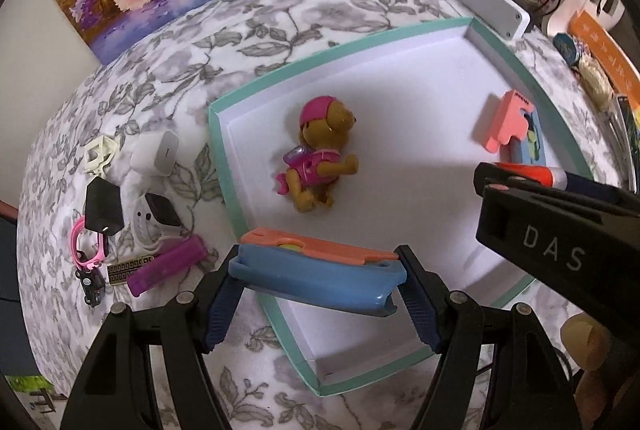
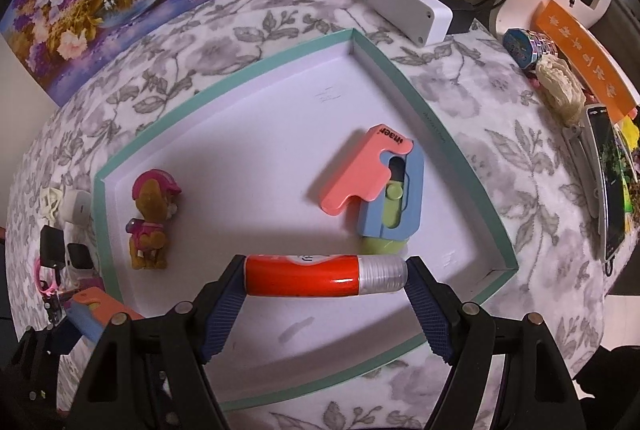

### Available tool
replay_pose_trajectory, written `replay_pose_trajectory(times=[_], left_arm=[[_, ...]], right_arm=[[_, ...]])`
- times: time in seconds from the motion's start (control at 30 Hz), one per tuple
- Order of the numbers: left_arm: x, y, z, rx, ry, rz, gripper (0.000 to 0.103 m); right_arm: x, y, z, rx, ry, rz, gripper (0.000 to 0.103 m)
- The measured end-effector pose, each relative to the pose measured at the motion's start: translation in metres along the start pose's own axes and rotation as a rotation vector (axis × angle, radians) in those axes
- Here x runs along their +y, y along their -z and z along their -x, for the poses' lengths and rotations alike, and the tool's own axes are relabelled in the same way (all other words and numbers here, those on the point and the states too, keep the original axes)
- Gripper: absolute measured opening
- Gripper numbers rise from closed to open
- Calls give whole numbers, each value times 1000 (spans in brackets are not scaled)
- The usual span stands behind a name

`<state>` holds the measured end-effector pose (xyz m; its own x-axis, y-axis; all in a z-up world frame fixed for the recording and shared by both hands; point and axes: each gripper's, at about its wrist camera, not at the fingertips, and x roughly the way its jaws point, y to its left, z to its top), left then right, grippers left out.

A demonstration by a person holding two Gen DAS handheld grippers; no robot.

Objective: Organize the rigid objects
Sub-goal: 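Place the glue stick and blue case into the tray, opening both tools, then grasp the black toy car with the left tool while the right tool grasps the purple lighter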

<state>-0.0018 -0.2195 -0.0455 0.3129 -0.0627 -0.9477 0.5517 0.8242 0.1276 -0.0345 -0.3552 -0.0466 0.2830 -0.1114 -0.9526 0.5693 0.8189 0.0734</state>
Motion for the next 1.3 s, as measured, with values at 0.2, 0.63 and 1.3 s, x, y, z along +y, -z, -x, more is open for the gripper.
replay_pose_trajectory(times=[0.2, 0.63, 1.3], left_arm=[[-4, 1, -1, 4, -5, -17, 75], [3, -3, 3, -12, -9, 2, 91], [152, 8, 20, -47, -69, 454, 91]], right_arm=[[4, 1, -2, 9, 7, 17, 80], [6, 1, -3, 3, 43, 31, 94], [19, 2, 15, -69, -7, 10, 103]])
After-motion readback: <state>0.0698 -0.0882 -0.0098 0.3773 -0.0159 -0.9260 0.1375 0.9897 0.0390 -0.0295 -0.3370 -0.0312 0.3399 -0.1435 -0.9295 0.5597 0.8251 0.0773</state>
